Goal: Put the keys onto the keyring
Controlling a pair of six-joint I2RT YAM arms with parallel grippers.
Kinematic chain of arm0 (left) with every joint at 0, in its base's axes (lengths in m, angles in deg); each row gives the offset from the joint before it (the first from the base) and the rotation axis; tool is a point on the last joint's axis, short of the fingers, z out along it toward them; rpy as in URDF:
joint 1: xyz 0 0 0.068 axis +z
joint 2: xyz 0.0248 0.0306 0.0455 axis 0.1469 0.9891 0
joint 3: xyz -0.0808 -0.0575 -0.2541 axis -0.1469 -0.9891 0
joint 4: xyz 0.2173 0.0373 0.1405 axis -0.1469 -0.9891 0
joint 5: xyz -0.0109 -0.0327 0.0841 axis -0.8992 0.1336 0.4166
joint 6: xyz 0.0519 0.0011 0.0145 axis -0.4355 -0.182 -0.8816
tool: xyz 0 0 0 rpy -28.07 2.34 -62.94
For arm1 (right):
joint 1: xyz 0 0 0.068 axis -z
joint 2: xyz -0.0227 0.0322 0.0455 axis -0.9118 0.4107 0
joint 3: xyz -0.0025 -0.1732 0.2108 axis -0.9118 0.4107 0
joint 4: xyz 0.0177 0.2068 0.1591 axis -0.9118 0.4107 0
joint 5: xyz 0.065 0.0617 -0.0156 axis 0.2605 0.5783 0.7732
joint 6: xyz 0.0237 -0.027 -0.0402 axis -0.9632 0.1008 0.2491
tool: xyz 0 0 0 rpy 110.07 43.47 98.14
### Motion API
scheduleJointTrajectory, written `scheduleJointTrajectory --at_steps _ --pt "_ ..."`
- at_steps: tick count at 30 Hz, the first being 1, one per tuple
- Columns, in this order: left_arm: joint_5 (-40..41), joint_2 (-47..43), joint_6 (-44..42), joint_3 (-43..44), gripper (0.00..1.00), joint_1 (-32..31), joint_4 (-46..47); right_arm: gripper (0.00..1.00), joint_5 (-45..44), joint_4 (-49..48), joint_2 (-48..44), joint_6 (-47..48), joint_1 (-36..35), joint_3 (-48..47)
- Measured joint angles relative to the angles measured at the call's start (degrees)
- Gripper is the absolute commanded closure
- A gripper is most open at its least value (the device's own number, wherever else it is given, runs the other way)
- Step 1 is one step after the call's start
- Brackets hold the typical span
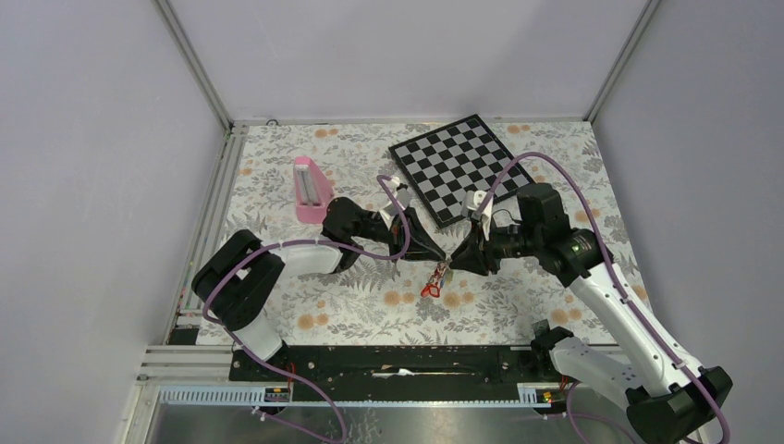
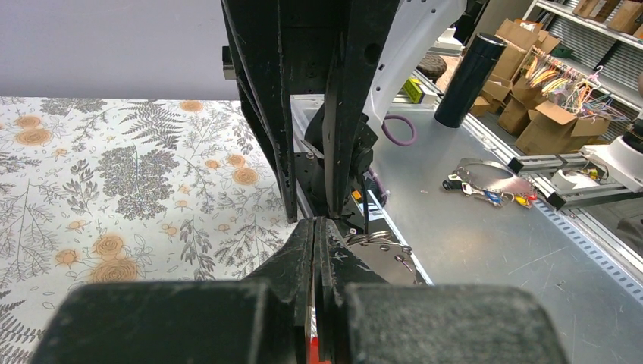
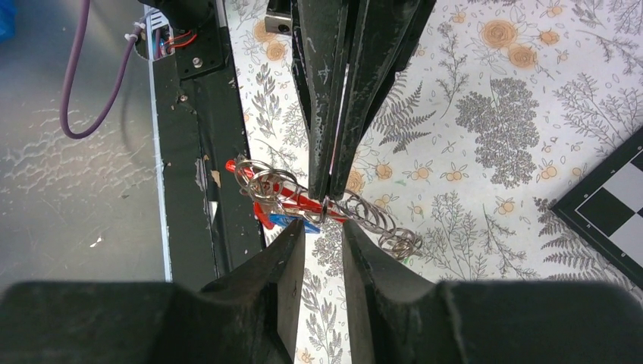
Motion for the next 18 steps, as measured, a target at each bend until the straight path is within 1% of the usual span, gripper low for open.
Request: scheduleJointTrajectory --at_steps 6,11,18 --pt "0.5 0.0 1.1 -0.1 1.0 0.0 0.7 0.72 0.5 -0.2 1.2 0.4 0.0 -0.5" --pt "1.2 0.0 1.8 -0.2 1.0 0.0 0.9 0.81 0.9 -1.1 2.1 0.3 0.0 -0.5" --pt "2.0 0.0 2.3 -1.0 1.0 0.0 1.2 0.85 3.0 -1.9 2.5 0.3 0.1 -0.4"
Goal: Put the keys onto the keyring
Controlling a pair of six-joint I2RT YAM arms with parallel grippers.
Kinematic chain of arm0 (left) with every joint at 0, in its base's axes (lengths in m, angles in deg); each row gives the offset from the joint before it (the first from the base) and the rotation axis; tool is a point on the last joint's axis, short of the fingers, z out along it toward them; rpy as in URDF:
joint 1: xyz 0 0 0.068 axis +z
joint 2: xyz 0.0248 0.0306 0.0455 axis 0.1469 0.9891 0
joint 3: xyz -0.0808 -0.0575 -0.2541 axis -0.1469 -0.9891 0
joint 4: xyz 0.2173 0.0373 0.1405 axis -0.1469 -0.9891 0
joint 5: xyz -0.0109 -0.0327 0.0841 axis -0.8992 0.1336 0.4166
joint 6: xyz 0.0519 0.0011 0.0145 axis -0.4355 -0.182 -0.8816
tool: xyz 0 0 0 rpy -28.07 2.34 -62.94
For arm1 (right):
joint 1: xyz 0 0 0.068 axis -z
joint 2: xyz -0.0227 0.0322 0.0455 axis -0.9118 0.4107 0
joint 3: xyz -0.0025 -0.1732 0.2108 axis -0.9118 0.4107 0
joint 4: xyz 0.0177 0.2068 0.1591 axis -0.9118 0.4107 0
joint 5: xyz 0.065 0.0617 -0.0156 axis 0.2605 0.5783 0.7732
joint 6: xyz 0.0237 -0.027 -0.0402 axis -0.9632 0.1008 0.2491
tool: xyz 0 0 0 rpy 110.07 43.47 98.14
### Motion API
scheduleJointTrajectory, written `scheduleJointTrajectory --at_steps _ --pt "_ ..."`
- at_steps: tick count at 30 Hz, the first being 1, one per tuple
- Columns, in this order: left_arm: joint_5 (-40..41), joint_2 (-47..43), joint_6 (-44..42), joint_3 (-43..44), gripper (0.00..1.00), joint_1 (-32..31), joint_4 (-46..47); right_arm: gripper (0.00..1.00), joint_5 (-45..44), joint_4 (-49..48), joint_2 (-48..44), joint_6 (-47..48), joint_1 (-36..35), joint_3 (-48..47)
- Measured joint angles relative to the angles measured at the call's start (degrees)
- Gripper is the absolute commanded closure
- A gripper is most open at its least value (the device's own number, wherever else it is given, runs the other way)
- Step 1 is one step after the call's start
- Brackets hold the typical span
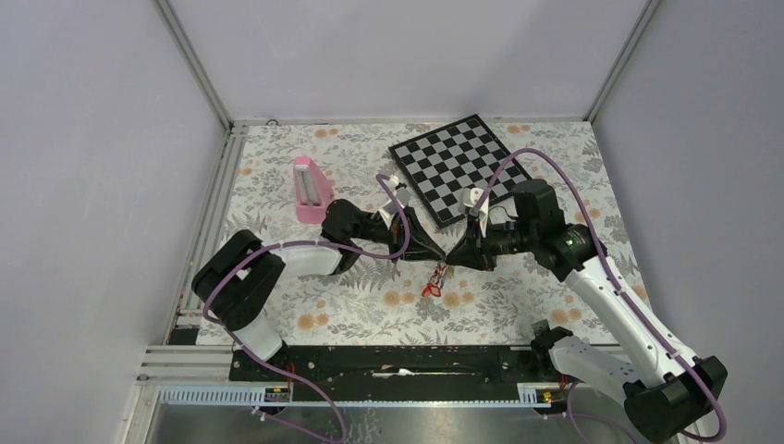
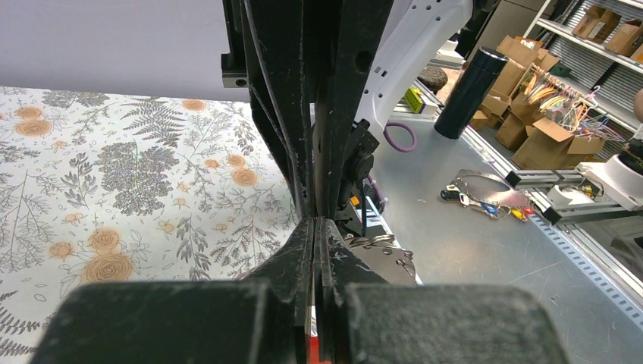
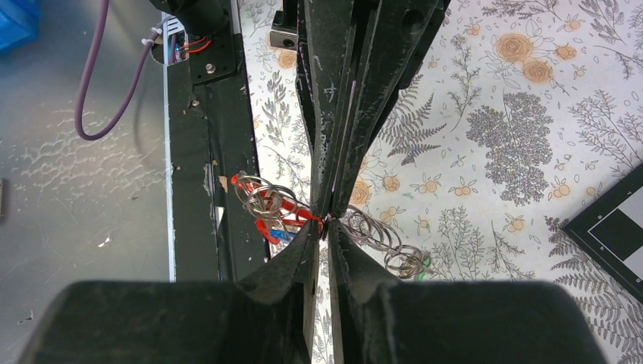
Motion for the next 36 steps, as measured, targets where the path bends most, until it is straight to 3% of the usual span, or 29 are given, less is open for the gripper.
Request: scheduleJointTrajectory --at_steps 12,19,24,29,36 --pt "0.3 0.0 0.4 0.0 1.0 0.0 0.2 0.8 0.7 -0.8 0.0 0.5 0.1 1.5" --pt "0.4 0.0 0.4 0.0 1.0 0.0 0.3 0.99 0.7 -1.0 0.0 0.4 0.2 1.5" --pt "0.3 0.0 0.4 0.0 1.0 0.0 0.5 1.0 0.6 -1.0 0.0 0.7 0.3 1.5" --pt "0.3 -0.1 -1.4 0.0 0.77 0.0 -0.7 1.0 -0.5 1.4 0.4 2.1 0.2 0.4" --pt "0.2 -0.5 -4.9 1.6 0.67 0.5 -7.0 1.0 -5.6 8.6 2.9 4.8 -0.4 -3.9"
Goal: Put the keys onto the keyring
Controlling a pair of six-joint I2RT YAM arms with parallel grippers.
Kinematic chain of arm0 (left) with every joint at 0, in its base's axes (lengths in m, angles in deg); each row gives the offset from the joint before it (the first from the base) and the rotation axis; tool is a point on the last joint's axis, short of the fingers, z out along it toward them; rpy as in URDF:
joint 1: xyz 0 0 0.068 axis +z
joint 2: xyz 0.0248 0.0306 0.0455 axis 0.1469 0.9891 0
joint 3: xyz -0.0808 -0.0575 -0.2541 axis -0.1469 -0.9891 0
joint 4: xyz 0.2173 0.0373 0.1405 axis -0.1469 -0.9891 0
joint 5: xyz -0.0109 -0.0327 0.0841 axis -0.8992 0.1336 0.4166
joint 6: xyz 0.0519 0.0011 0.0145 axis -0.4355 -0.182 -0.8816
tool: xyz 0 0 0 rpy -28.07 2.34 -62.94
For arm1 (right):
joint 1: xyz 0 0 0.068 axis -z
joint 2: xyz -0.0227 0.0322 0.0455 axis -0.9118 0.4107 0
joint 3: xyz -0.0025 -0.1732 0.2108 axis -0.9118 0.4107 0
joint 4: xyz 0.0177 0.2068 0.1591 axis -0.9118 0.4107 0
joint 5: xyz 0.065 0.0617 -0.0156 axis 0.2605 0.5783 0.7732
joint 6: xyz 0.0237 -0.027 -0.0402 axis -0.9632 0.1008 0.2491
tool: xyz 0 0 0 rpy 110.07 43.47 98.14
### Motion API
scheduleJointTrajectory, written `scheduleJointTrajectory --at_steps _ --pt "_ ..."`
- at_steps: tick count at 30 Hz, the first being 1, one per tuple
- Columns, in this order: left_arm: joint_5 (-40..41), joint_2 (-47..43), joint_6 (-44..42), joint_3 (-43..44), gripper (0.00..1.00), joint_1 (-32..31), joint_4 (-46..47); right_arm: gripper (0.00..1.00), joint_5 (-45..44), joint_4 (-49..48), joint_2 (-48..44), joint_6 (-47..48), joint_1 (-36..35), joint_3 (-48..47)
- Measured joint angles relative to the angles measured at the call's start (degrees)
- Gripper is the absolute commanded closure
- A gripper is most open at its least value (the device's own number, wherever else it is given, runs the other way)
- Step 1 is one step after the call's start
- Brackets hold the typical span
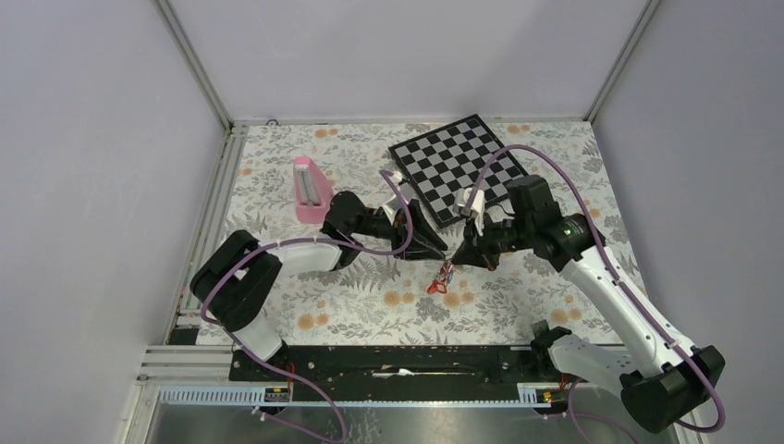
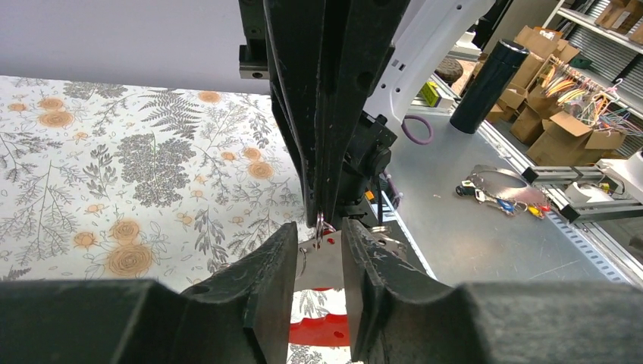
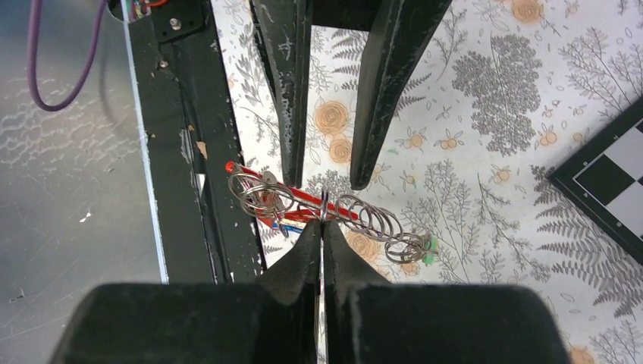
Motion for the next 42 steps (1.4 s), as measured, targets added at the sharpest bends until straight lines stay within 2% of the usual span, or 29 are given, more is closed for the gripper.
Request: scheduleJointTrajectory --at_steps 11,22,34,42 --pt "-0.5 0.4 -1.0 3.3 0.67 0.0 -3.2 1.0 -5.9 7.3 3.7 0.8 -2.8 -5.4" --pt "-1.0 2.9 -1.2 4.1 0.67 -1.0 -4.1 1.0 -6.5 10.3 4.8 1.0 -3.2 -7.5" --pt "-1.5 3.1 -2.3 4.1 0.8 -1.8 -4.3 1.0 -7.1 10.4 4.8 1.0 -3.2 -7.5" --pt "-1.7 3.7 -2.3 4.7 0.8 -2.2 -4.5 1.0 -7.5 10.4 4.8 1.0 -3.2 -7.5"
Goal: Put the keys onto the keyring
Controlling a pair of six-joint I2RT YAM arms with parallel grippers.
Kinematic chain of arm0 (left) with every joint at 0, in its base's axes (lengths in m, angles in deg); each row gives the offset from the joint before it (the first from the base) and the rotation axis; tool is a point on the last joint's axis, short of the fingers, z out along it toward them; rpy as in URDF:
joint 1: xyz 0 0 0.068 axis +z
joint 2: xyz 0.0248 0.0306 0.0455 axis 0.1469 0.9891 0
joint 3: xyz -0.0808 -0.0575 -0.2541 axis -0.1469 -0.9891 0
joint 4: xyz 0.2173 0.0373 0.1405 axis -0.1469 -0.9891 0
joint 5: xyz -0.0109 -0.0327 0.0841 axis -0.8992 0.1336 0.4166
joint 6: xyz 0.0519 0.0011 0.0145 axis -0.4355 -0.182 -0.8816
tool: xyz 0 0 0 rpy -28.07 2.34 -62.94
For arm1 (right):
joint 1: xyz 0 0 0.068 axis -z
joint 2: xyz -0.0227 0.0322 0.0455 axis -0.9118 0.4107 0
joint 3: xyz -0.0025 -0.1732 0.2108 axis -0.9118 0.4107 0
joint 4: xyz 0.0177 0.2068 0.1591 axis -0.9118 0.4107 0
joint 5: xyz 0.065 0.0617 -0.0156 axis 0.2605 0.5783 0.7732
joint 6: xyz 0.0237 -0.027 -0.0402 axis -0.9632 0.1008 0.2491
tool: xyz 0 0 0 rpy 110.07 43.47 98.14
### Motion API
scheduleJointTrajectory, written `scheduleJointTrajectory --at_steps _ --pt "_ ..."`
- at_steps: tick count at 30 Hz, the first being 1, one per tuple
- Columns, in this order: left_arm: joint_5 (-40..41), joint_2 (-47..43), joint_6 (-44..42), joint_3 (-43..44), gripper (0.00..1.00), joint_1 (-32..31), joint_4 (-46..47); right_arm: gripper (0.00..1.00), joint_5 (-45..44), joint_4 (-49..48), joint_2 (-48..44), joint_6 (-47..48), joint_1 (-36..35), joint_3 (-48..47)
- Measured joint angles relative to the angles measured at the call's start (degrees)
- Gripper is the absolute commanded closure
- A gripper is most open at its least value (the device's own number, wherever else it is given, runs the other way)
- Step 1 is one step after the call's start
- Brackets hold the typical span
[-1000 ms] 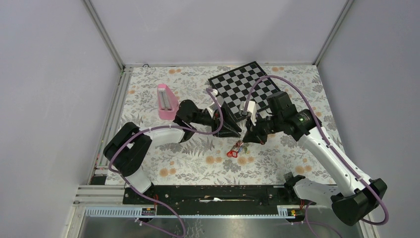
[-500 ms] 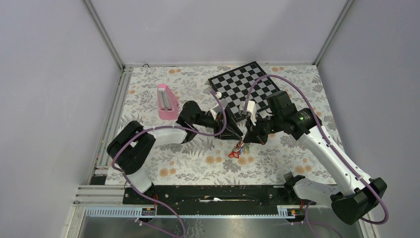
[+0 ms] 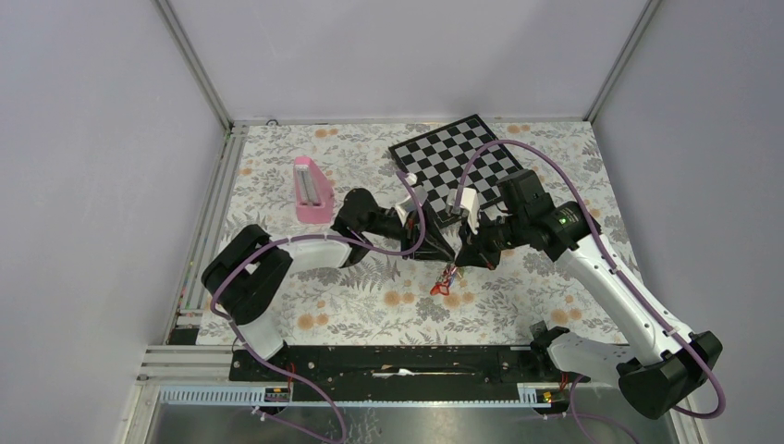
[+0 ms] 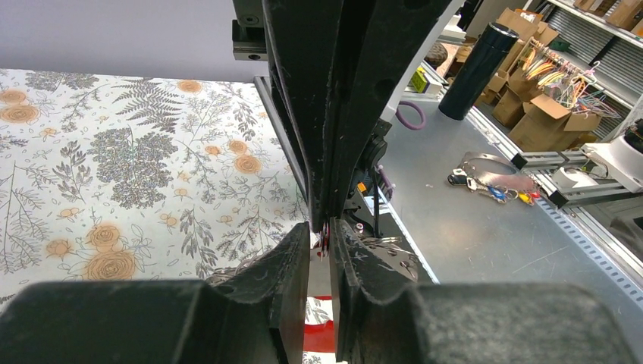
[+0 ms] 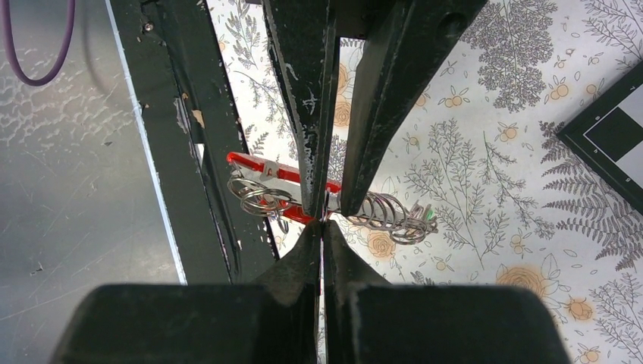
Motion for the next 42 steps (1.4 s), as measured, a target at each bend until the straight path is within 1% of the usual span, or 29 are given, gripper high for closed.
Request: scheduleJointTrajectory --at_steps 2,4,5,7,12,16,21,24,30,42 --pt "0.0 0.1 0.0 0.0 0.81 -0.1 0.0 1.0 0.0 0.1 0.0 0.0 0.0 0.0" --pt "-0.1 0.1 0.0 0.0 0.86 -0.2 0.0 1.0 0.0 0.2 0.0 0.0 0.0 0.0" --pt "-0.2 0.1 0.0 0.0 0.89 -0.2 0.0 1.0 -0.1 0.3 0.0 0.0 0.0 0.0" --pt "-0.4 0.1 0.0 0.0 1.0 -0.3 0.1 1.0 -0.3 0.3 0.0 0.0 0.0 0.0" --pt "-0.8 0.1 0.2 0.1 1.0 -0.3 0.4 1.0 -0.8 0.3 0.0 0.0 0.0 0.0" --pt "-0.8 0.1 1.3 0.0 1.0 -0.3 1.4 0.89 -0.9 -0.5 -0.7 -0.3 0.0 0.6" --pt "-0.6 0.1 4.8 -0.6 1.0 -0.3 6.2 0.75 -0.9 -2.6 -3.5 -0.9 -0.2 1.7" --pt "-0.3 0.1 7.1 -1.1 1.0 -0.3 9.2 0.7 -0.8 -3.8 -4.7 -1.1 -0.1 2.1" --pt "0.6 0.0 9.5 -3.7 1.0 -0.3 12.9 0.66 0.2 -5.2 -5.8 -1.3 0.3 2.4" --pt "4.9 -2.1 13.2 -7.3 1.0 -0.4 17.1 0.65 5.2 -9.4 -9.7 -1.5 2.2 5.0"
